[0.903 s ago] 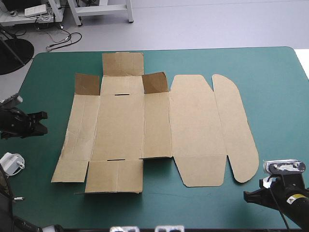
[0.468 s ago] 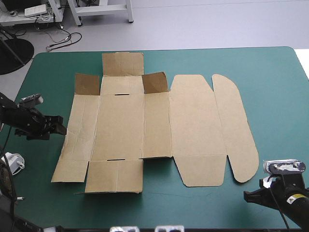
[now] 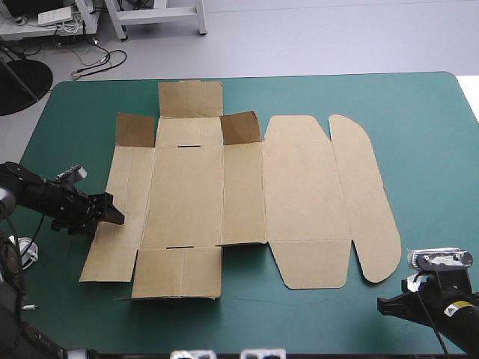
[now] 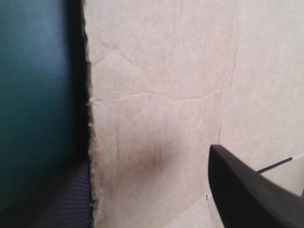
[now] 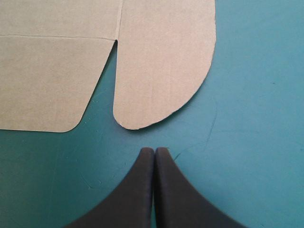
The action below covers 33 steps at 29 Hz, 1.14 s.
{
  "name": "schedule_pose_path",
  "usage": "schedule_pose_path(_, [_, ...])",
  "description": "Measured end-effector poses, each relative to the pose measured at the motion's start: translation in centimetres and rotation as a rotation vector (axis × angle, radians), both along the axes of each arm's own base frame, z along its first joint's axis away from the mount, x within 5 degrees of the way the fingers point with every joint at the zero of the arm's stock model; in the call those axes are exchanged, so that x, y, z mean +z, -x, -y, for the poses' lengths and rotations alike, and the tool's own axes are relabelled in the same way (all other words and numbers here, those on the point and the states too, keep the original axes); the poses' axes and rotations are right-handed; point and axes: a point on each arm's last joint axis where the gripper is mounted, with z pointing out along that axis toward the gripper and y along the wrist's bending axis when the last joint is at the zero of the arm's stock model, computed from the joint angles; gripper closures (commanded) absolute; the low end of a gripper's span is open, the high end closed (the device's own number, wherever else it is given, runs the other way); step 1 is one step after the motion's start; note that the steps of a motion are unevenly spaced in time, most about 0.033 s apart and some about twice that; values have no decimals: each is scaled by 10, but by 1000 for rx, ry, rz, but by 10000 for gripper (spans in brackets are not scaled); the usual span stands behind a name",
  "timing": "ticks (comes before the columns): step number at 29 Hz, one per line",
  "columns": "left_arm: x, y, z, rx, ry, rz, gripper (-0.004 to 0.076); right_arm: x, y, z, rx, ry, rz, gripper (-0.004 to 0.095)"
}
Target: Fold the box
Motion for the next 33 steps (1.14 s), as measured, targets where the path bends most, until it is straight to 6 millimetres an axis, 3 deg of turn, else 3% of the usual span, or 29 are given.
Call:
schedule_pose_path(7, [-5, -7, 2, 37, 88, 8, 252, -1, 1, 0, 3, -2, -13, 928])
schedule_pose_path(13, [-7, -13, 17, 22, 135, 27, 265, -1, 1, 0, 1, -4, -14, 928])
schedule_pose_path(15, [-7, -14, 21, 13, 139, 28, 336, -1, 1, 0, 1, -4, -14, 928])
schedule_pose_path(17, [-9, -15, 23, 12, 140, 25, 463, -1, 1, 0, 1, -4, -14, 928])
schedule_pose_path(20, [-12, -16, 23, 18, 136, 16, 729, -1, 1, 0, 0, -4, -14, 928])
schedule_pose_path(29, [-8, -18, 25, 25, 152, 13, 733, -1, 1, 0, 0, -4, -14, 928])
schedule_pose_path(31, [-2, -21, 25, -8, 105, 33, 733, -1, 1, 0, 0, -4, -14, 928])
schedule_pose_path(33, [19, -22, 31, -109, -6, 101, 733, -1, 1, 0, 0, -4, -14, 928])
